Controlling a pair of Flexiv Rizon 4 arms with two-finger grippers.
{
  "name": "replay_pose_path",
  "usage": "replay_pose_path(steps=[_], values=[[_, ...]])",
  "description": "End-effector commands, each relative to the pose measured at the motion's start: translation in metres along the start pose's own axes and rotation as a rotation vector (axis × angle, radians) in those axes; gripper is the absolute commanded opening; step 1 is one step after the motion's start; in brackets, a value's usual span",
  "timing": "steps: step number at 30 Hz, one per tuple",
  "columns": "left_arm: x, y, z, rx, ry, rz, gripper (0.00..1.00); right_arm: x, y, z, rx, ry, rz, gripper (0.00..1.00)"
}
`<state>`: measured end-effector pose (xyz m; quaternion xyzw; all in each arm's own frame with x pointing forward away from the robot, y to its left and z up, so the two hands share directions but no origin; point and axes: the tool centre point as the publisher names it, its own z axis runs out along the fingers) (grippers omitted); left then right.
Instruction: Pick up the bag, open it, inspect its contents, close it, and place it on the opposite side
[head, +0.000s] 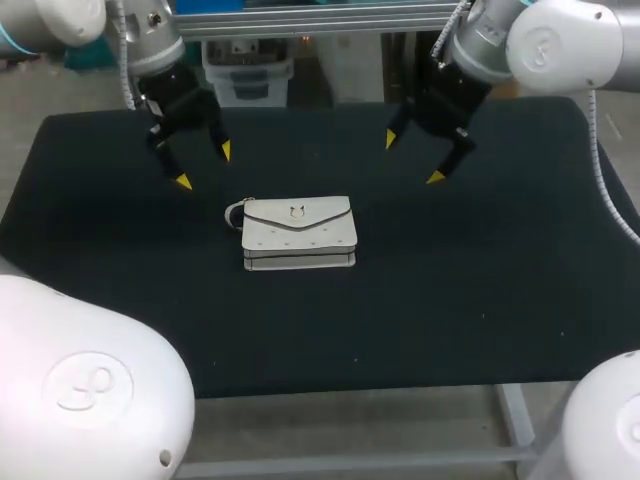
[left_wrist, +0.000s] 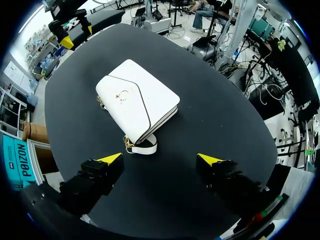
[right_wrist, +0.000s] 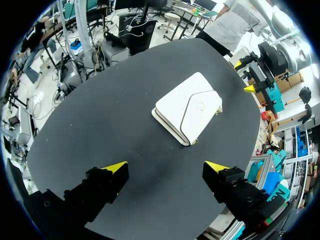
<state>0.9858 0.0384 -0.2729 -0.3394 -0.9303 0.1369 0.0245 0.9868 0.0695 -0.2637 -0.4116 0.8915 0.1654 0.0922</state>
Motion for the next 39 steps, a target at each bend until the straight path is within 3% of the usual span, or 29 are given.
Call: replay_pose_path(steps=[1,4,12,14,19,21,22,24,26,30,35,37,39], values=[[0.001,0.000,0.001,0.000,-0.004,0.000,1.00,0.000,0.001,0.000,0.001,0.002,0.000,1.00],[-0.002,0.000,-0.001,0.032,-0.025,-0.061,1.00,0.000,0.001,0.000,0.001,0.002,0.000,1.00],[-0.013,0.026,-0.020,0.163,-0.134,-0.769,1.00,-0.005,0.020,0.005,0.089,0.010,0.177,1.00],[-0.011,0.033,-0.024,0.167,-0.148,-0.889,1.00,-0.006,0.025,0.006,0.074,0.011,0.205,1.00],[-0.002,0.059,-0.041,0.142,-0.250,-1.264,1.00,-0.007,0.043,0.015,0.142,-0.010,0.204,1.00],[0.004,0.069,-0.050,0.193,-0.270,-1.343,1.00,-0.008,0.046,0.018,0.171,-0.017,0.217,1.00],[0.006,0.075,-0.052,0.153,-0.299,-1.435,1.00,-0.008,0.047,0.020,0.170,-0.021,0.231,1.00],[0.011,0.086,-0.059,0.200,-0.307,-1.492,1.00,-0.009,0.049,0.022,0.169,-0.031,0.223,1.00],[0.015,0.096,-0.062,0.168,-0.327,-1.568,1.00,-0.009,0.050,0.025,0.174,-0.039,0.210,1.00],[0.021,0.120,-0.067,0.190,-0.286,-1.636,1.00,-0.010,0.049,0.030,0.136,-0.032,0.176,1.00],[0.030,0.144,-0.072,0.179,-0.309,-1.744,1.00,-0.011,0.037,0.036,0.077,0.012,0.359,1.00],[0.033,0.152,-0.074,0.199,-0.308,-1.767,1.00,-0.013,0.037,0.038,0.104,0.042,0.407,1.00],[0.036,0.161,-0.077,0.161,-0.348,-1.840,1.00,-0.014,0.038,0.041,0.158,0.099,0.525,1.00]])
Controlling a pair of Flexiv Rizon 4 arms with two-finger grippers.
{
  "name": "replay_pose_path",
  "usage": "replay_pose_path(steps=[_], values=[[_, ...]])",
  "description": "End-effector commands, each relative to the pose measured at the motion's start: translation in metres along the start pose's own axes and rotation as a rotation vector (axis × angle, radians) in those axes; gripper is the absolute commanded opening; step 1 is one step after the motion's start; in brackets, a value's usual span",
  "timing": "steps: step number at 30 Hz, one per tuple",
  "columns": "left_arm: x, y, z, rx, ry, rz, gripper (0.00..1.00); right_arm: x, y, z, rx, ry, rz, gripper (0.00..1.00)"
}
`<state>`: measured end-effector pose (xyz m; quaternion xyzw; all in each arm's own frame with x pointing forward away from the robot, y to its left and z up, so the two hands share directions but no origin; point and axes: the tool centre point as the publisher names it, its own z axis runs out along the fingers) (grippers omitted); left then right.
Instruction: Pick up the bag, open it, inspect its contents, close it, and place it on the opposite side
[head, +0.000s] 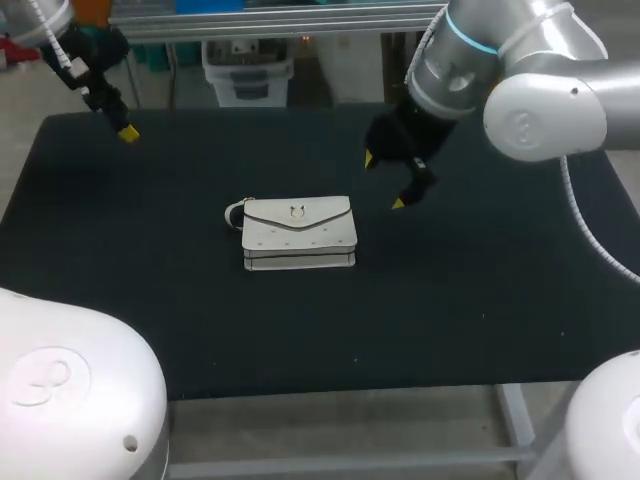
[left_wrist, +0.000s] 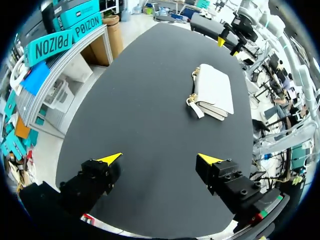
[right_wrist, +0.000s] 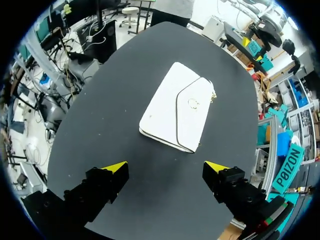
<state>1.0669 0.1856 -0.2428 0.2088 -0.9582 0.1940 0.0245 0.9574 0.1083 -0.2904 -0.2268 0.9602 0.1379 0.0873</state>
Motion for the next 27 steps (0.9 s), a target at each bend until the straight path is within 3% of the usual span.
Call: replay_pose_path(steps=[1,2,6,19,20,22,24,27], values=[[-0.011,0.013,-0.006,0.044,-0.192,-0.769,1.00,-0.013,0.004,0.003,0.092,0.125,0.174,1.00],[-0.014,0.017,-0.008,0.006,-0.268,-0.827,1.00,-0.013,0.007,0.002,0.100,0.148,0.217,1.00],[-0.018,0.021,-0.013,0.007,-0.276,-0.846,1.00,-0.016,0.024,-0.002,0.188,0.187,0.283,1.00],[-0.018,0.021,-0.013,0.007,-0.276,-0.846,1.00,-0.016,0.024,-0.002,0.188,0.187,0.283,1.00],[-0.018,0.021,-0.013,0.007,-0.276,-0.846,1.00,-0.017,0.026,-0.003,0.152,0.195,0.375,1.00],[-0.027,0.020,-0.018,0.055,-0.298,-0.974,1.00,-0.017,0.024,-0.005,0.190,0.202,0.584,1.00],[-0.031,0.020,-0.020,0.095,-0.325,-1.080,1.00,-0.013,0.021,-0.005,0.161,0.233,0.757,1.00],[-0.035,0.023,-0.021,0.136,-0.418,-1.219,1.00,-0.002,0.026,-0.004,0.227,0.239,0.928,1.00]])
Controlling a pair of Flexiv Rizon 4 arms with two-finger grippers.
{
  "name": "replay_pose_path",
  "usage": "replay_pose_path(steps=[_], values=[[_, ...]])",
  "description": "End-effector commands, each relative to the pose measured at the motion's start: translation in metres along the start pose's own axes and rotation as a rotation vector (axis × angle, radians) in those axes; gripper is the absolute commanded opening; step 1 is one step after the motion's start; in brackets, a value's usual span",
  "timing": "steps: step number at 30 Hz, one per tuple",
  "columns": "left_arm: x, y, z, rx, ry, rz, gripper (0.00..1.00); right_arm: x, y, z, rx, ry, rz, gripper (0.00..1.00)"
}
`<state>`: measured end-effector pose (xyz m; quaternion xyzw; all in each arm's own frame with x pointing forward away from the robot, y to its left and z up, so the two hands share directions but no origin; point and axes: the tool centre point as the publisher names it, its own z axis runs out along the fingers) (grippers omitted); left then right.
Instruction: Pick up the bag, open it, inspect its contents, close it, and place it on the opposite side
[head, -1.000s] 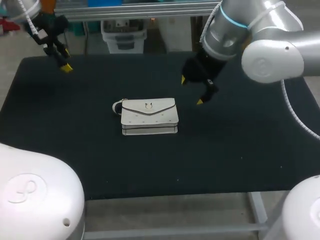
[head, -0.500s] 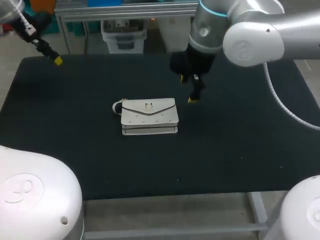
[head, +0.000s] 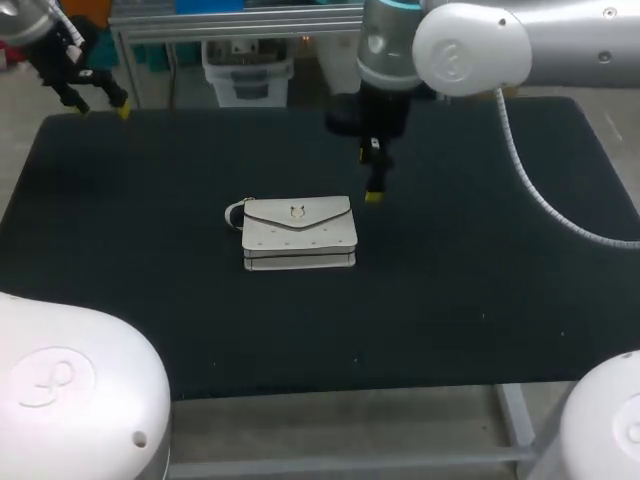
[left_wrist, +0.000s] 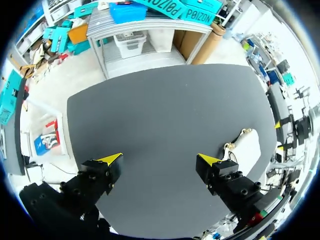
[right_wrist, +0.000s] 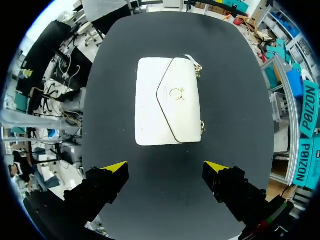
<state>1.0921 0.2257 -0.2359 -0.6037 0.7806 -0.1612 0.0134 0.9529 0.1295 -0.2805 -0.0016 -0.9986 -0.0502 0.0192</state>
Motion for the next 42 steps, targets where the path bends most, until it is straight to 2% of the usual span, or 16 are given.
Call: replay_pose_path(steps=[1,4,8,12,13,15,17,18,19,21,34,35,38,41,42], values=[[-0.003,0.004,-0.001,0.128,-0.147,-0.423,1.00,0.010,0.000,0.002,0.049,0.079,0.499,1.00],[-0.012,0.003,-0.002,0.191,-0.225,-0.552,1.00,0.022,0.002,0.009,0.073,0.109,0.616,1.00],[-0.024,0.002,-0.002,0.276,-0.319,-0.720,1.00,0.036,0.007,0.026,0.053,0.157,0.746,1.00],[-0.040,-0.002,-0.002,0.321,-0.367,-0.813,1.00,0.048,0.004,0.041,0.046,0.183,0.911,1.00],[-0.043,-0.003,-0.003,0.332,-0.351,-0.828,1.00,0.051,0.003,0.042,0.040,0.184,0.950,1.00],[-0.042,-0.002,-0.004,0.361,-0.401,-0.849,1.00,0.058,0.000,0.044,0.017,0.186,1.011,1.00],[-0.045,-0.003,-0.006,0.370,-0.383,-0.849,1.00,0.063,-0.006,0.048,-0.015,0.200,1.070,1.00],[-0.047,-0.004,-0.006,0.384,-0.410,-0.861,1.00,0.065,-0.008,0.049,-0.026,0.204,1.091,1.00],[-0.049,-0.006,-0.006,0.395,-0.418,-0.873,1.00,0.068,-0.011,0.050,-0.062,0.201,1.118,1.00],[-0.049,-0.006,-0.006,0.395,-0.418,-0.873,1.00,0.069,-0.012,0.046,-0.063,0.167,1.141,1.00],[-0.049,-0.006,-0.006,0.395,-0.418,-0.873,1.00,0.069,-0.012,0.046,-0.063,0.167,1.141,1.00],[-0.049,-0.006,-0.006,0.395,-0.418,-0.873,1.00,0.066,-0.011,0.047,-0.083,0.197,1.208,1.00],[-0.050,-0.009,-0.005,0.387,-0.408,-0.886,1.00,0.062,-0.004,0.056,-0.064,0.207,1.451,1.00],[-0.050,-0.009,-0.005,0.366,-0.348,-0.854,1.00,0.064,0.006,0.064,-0.068,0.163,1.545,1.00],[-0.050,-0.009,-0.004,0.349,-0.325,-0.840,1.00,0.063,0.009,0.066,-0.096,0.168,1.547,1.00]])
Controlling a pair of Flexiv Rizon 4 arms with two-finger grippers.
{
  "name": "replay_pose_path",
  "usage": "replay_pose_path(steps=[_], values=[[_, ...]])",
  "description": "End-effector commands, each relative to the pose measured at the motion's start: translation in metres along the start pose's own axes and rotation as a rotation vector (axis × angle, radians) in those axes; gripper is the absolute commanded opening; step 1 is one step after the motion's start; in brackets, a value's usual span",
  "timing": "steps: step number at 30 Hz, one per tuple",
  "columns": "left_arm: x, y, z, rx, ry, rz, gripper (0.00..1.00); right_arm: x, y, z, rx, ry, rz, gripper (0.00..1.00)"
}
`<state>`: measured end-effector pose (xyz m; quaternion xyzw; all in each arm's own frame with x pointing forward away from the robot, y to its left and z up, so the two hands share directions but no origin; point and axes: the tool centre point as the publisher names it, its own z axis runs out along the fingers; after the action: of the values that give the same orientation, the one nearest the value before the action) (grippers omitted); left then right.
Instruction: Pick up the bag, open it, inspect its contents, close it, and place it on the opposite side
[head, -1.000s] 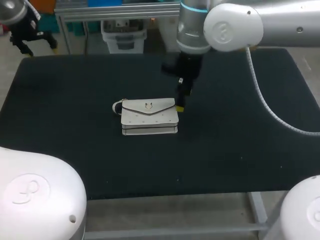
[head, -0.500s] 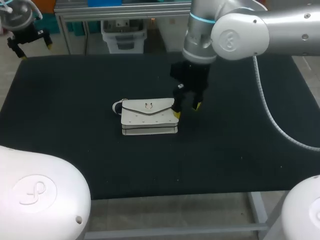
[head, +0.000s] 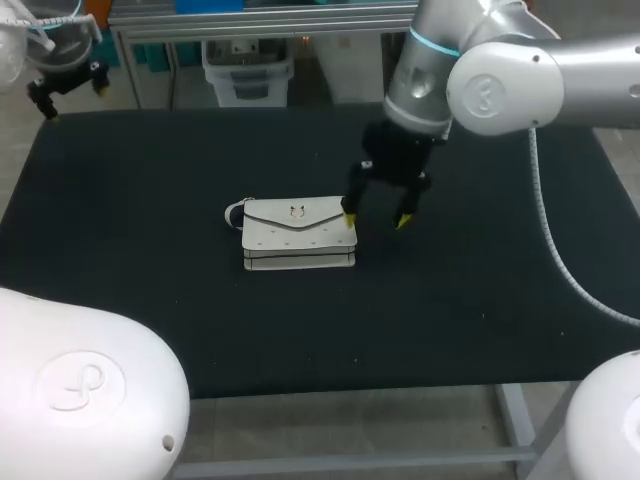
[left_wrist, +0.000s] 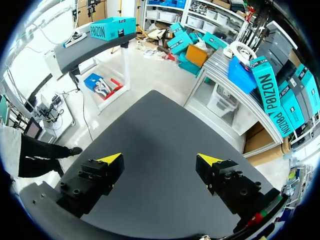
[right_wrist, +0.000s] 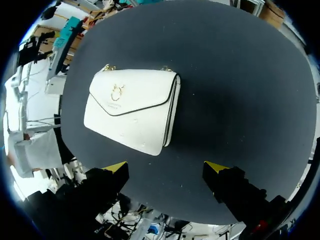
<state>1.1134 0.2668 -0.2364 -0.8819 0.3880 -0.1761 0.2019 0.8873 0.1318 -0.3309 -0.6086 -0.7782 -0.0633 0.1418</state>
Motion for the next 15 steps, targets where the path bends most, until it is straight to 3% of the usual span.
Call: replay_pose_path(steps=[1,10,15], values=[[-0.004,-0.002,0.003,-0.077,0.066,0.063,1.00,0.010,0.005,0.018,-0.073,-0.019,0.238,1.00],[-0.010,0.003,0.004,-0.285,0.086,0.233,1.00,0.007,0.012,0.024,-0.149,0.033,0.301,1.00],[-0.014,0.009,0.007,-0.300,0.066,0.294,1.00,0.006,0.016,0.026,-0.185,0.057,0.349,1.00]])
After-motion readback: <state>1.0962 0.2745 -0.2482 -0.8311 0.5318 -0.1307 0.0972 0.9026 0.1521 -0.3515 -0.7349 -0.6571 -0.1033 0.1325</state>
